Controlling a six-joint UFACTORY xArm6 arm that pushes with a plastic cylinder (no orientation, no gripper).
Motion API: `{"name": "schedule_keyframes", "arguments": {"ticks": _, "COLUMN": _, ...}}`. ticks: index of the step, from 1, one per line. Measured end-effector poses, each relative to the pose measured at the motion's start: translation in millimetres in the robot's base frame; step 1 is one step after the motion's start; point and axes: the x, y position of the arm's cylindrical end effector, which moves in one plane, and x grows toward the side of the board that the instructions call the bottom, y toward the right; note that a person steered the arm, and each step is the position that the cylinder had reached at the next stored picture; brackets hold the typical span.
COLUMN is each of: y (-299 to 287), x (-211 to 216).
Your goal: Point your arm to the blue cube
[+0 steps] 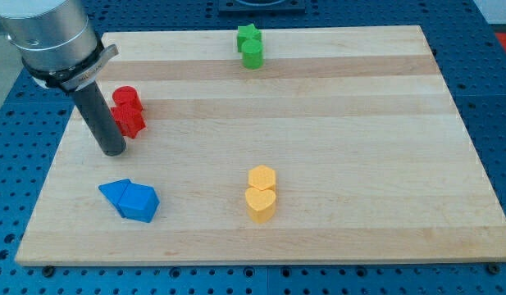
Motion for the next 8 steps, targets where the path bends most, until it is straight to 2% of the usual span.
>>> {"name": "schedule_keyframes", "arguments": {"ticks": 3, "y": 0, "x": 3}}
{"name": "schedule_keyframes", "arguments": {"ticks": 4, "y": -6, "x": 38}}
{"name": "schedule_keyframes", "arguments": {"ticks": 6, "y": -53, "x": 91}}
{"name": "schedule_keyframes", "arguments": {"ticks": 7, "y": -48, "x": 108}}
{"name": "schedule_keyframes", "arguments": {"ticks": 8, "y": 0, "x": 132}}
